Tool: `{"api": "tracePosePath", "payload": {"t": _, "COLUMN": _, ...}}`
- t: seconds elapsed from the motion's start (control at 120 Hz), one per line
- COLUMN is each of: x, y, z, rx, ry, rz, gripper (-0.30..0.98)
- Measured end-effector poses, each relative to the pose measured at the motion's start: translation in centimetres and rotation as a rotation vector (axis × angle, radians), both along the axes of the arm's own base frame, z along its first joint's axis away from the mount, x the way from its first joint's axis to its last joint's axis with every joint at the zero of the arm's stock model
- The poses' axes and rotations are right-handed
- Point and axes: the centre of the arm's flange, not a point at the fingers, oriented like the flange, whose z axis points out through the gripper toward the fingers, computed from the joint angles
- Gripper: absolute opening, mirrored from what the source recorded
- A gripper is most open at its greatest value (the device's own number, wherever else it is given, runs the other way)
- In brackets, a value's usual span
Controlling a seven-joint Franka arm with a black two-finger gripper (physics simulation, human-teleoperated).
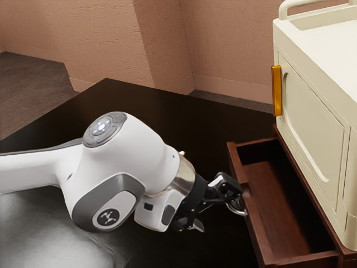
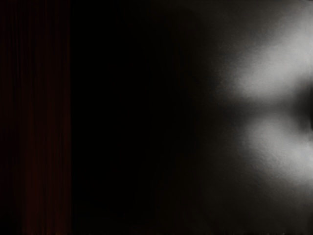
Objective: Pull the drawer handle with one arm to open the drawer
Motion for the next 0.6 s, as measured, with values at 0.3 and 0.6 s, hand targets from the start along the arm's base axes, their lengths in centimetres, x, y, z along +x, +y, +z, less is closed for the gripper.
{"api": "tracePosePath", "payload": {"t": 0.3, "x": -1.7, "y": 1.1, "z": 0.3, "rx": -0.028, "ry": 0.001, "rz": 0.001, "gripper": 0.61}}
{"api": "tracePosePath", "payload": {"t": 0.6, "x": -2.8, "y": 2.1, "z": 0.8, "rx": 0.002, "ry": -0.008, "rz": -0.015, "gripper": 0.64}}
